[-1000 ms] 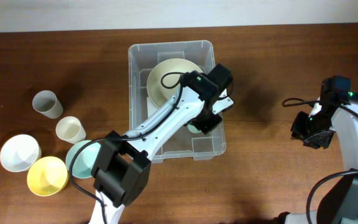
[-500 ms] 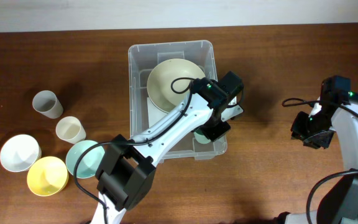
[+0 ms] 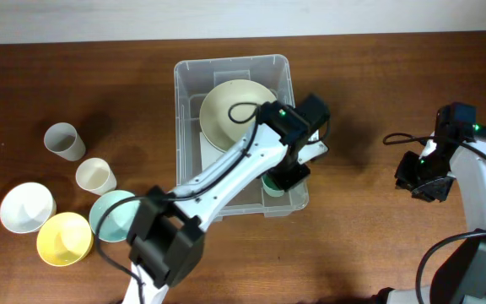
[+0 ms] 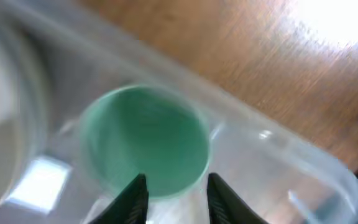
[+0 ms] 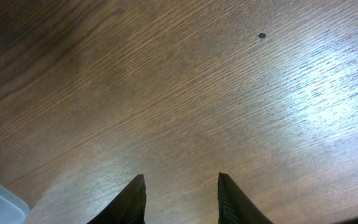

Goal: Pack container
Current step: 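Withdraw the left gripper to the cream cup, then grasp the cream cup and drop it into the mint cup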

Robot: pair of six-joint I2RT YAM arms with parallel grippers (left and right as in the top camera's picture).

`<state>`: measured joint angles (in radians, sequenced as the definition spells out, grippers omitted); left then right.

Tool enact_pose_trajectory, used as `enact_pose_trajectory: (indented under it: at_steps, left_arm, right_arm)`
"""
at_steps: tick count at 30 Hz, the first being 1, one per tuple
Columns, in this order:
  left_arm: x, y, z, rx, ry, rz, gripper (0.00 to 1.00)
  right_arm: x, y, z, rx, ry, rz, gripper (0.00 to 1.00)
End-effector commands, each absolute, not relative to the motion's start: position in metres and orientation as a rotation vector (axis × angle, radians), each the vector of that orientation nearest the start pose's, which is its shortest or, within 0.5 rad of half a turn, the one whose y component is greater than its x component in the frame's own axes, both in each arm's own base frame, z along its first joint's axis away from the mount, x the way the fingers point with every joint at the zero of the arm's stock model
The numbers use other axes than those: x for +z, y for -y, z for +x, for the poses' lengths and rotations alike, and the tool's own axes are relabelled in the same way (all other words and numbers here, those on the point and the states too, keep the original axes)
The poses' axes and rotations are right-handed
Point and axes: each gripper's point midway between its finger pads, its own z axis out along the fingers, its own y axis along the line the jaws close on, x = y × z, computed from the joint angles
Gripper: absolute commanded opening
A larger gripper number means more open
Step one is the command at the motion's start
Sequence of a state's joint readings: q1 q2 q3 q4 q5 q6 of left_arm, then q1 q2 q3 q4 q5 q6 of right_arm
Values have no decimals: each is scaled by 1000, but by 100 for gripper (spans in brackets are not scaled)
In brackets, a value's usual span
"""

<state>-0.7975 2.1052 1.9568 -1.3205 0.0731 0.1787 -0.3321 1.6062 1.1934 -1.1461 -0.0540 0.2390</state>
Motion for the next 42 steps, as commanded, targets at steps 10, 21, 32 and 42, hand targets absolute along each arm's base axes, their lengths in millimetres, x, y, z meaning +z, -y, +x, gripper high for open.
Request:
enact_pose_trajectory:
  at_steps: [10,21,32,42]
  left_arm:
    - [315,45,379,220,-2576,136,61]
    - [142,-66,366,48,-2955,-421,61]
    - [32,-63,350,45,-3141,-449,26]
    - [179,0,399,14,-2852,-159,1]
  right_arm:
    - [91,82,269,74,-2992,870,34]
    - [91,82,269,74,-2992,871,33]
    - [91,82,267,74,-2999,872,34]
    - [91,83,267,63,-2999,873,33]
